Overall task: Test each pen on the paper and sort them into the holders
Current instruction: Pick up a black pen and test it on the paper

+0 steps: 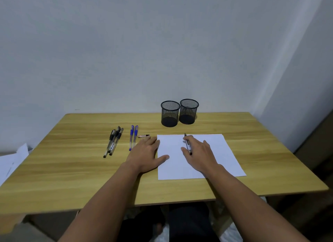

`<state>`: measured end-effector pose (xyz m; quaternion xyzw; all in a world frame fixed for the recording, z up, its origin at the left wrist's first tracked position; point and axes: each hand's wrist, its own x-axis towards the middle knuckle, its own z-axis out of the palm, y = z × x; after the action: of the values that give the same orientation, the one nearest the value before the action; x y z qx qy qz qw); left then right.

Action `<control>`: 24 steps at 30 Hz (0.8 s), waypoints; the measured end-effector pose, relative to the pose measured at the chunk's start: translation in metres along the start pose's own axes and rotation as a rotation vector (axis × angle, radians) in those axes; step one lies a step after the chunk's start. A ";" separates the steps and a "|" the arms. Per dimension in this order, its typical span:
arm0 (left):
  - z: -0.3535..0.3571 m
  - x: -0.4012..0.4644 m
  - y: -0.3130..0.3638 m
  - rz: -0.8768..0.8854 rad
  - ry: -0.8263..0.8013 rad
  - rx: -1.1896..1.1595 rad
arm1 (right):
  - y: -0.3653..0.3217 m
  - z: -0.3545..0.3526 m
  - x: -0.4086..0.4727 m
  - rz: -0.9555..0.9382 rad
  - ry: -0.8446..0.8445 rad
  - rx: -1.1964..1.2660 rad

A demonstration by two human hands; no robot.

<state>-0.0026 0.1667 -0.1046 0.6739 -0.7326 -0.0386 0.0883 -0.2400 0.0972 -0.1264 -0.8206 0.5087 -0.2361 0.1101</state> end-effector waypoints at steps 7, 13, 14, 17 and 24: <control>0.006 0.001 -0.003 -0.006 0.036 0.000 | -0.027 -0.005 0.013 -0.048 0.211 0.101; 0.018 0.001 -0.010 0.011 0.118 -0.050 | -0.071 0.006 0.058 0.135 0.144 0.791; 0.018 0.001 -0.010 0.012 0.117 -0.059 | -0.076 0.007 0.066 0.173 0.137 0.861; 0.016 0.000 -0.009 0.006 0.107 -0.085 | -0.085 0.010 0.083 0.268 0.132 0.994; 0.010 0.006 -0.024 0.046 0.127 -0.048 | -0.062 0.041 0.082 0.358 0.080 1.042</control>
<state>0.0190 0.1580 -0.1179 0.6557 -0.7396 -0.0114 0.1516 -0.1406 0.0504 -0.1127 -0.5486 0.4599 -0.4652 0.5206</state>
